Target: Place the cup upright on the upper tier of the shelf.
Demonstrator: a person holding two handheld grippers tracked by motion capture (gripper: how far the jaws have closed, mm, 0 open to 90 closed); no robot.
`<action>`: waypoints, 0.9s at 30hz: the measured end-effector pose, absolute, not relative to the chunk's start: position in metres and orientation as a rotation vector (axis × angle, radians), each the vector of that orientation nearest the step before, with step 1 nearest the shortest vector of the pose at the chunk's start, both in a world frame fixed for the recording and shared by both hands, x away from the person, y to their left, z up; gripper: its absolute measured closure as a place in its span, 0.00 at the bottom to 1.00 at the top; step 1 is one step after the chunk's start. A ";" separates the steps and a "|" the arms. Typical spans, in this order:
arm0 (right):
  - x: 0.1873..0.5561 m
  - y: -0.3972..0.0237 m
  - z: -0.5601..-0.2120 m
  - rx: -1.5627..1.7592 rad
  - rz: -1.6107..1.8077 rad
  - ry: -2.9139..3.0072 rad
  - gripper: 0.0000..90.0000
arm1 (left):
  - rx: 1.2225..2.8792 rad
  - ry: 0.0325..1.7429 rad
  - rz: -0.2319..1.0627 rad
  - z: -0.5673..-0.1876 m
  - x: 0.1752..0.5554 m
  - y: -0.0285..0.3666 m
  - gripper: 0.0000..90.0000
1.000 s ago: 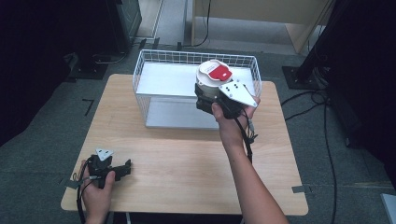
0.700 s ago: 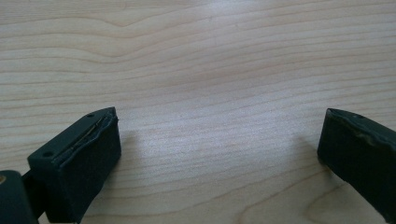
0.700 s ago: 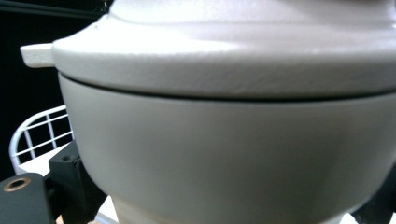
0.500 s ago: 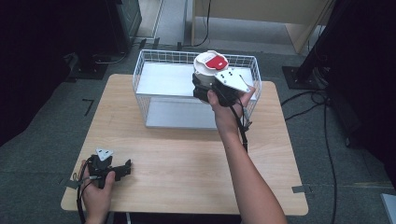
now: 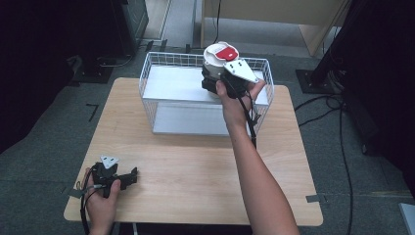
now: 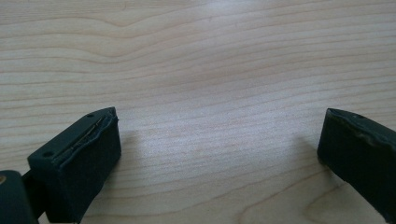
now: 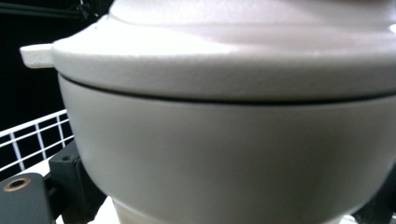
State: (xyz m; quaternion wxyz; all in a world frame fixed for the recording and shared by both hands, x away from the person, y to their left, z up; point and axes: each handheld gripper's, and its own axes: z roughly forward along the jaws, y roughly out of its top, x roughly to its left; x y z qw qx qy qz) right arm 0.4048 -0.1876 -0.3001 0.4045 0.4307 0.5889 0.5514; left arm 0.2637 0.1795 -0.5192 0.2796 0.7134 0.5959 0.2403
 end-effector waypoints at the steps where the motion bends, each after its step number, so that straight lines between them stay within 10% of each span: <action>1: 0.407 -0.187 -0.300 1.089 1.393 1.484 0.08 | 1.914 1.598 0.644 -0.519 0.264 0.179 0.00; 27: 0.443 -0.183 -0.304 1.154 1.350 1.473 0.08 | 1.914 1.598 0.645 -0.519 0.264 0.179 0.00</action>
